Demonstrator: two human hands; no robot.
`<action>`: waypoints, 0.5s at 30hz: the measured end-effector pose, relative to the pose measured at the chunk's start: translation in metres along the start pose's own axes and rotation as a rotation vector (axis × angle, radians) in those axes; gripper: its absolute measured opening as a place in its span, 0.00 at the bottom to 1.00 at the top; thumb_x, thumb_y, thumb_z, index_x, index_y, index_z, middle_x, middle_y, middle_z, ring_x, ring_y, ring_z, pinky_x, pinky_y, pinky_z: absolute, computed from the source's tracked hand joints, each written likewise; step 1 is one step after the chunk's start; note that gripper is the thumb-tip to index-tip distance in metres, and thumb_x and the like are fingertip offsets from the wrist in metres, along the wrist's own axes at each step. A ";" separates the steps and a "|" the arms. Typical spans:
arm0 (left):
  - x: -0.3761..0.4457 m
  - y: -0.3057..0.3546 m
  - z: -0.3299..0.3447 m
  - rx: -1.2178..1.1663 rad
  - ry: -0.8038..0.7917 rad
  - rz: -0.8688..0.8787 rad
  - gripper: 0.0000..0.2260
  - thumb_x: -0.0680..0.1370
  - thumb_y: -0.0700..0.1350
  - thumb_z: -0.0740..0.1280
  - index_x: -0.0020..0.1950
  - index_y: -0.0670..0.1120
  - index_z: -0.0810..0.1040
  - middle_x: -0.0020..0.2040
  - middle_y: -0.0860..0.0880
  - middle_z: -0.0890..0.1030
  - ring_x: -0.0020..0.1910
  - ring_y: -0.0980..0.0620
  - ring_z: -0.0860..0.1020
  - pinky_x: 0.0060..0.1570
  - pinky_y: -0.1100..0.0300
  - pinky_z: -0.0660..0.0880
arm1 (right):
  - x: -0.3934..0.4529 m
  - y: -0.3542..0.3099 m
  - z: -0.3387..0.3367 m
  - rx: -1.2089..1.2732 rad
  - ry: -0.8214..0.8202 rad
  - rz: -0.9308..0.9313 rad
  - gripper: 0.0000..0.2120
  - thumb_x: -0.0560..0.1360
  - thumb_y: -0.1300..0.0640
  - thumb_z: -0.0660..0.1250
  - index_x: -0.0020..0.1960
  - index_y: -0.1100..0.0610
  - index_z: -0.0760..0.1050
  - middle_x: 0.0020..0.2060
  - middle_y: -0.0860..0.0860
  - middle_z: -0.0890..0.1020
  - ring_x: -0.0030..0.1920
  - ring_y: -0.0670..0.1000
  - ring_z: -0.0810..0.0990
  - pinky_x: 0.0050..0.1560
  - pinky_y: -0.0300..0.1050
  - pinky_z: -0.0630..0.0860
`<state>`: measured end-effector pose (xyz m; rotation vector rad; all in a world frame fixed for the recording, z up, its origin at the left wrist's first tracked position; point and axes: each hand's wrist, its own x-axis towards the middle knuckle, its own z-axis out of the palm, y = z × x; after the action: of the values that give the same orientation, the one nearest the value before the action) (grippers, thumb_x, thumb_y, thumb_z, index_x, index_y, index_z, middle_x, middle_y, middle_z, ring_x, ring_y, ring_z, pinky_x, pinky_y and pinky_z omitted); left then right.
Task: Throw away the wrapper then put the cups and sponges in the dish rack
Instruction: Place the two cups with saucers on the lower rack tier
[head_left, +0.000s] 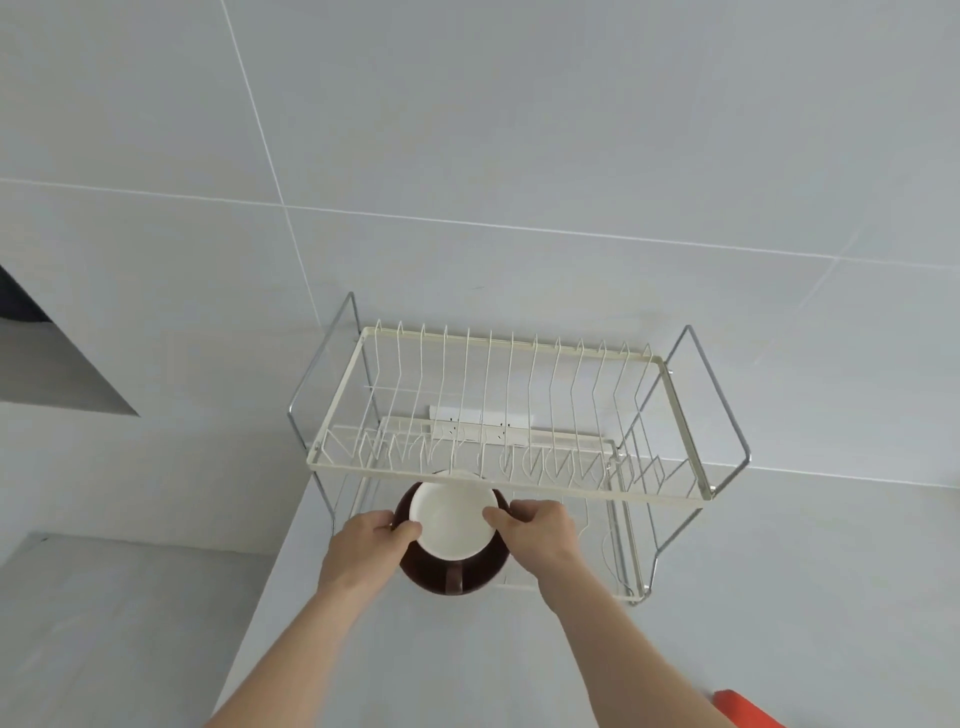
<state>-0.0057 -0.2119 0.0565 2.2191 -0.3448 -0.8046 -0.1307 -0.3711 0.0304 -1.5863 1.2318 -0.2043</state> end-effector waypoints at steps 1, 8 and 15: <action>0.001 0.001 0.002 0.005 0.019 0.000 0.10 0.70 0.51 0.66 0.34 0.45 0.77 0.37 0.44 0.82 0.41 0.45 0.82 0.43 0.52 0.76 | 0.002 0.000 0.002 0.015 0.011 -0.001 0.18 0.65 0.47 0.73 0.26 0.55 0.71 0.22 0.44 0.71 0.30 0.50 0.72 0.32 0.41 0.68; 0.042 -0.003 0.010 -0.005 0.119 -0.016 0.14 0.74 0.51 0.64 0.29 0.51 0.69 0.27 0.49 0.70 0.32 0.51 0.73 0.33 0.57 0.66 | 0.036 -0.014 0.024 0.034 0.020 -0.006 0.16 0.68 0.50 0.73 0.29 0.54 0.68 0.28 0.49 0.70 0.31 0.51 0.67 0.31 0.41 0.66; 0.081 -0.003 0.021 0.092 0.193 -0.009 0.13 0.78 0.54 0.62 0.49 0.45 0.78 0.45 0.45 0.81 0.48 0.41 0.79 0.50 0.49 0.75 | 0.061 -0.018 0.044 -0.038 0.104 -0.132 0.22 0.70 0.53 0.72 0.26 0.59 0.64 0.24 0.50 0.63 0.31 0.52 0.62 0.33 0.44 0.64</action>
<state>0.0435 -0.2589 0.0074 2.3629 -0.2822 -0.5831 -0.0635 -0.3936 -0.0005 -1.7101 1.2169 -0.3529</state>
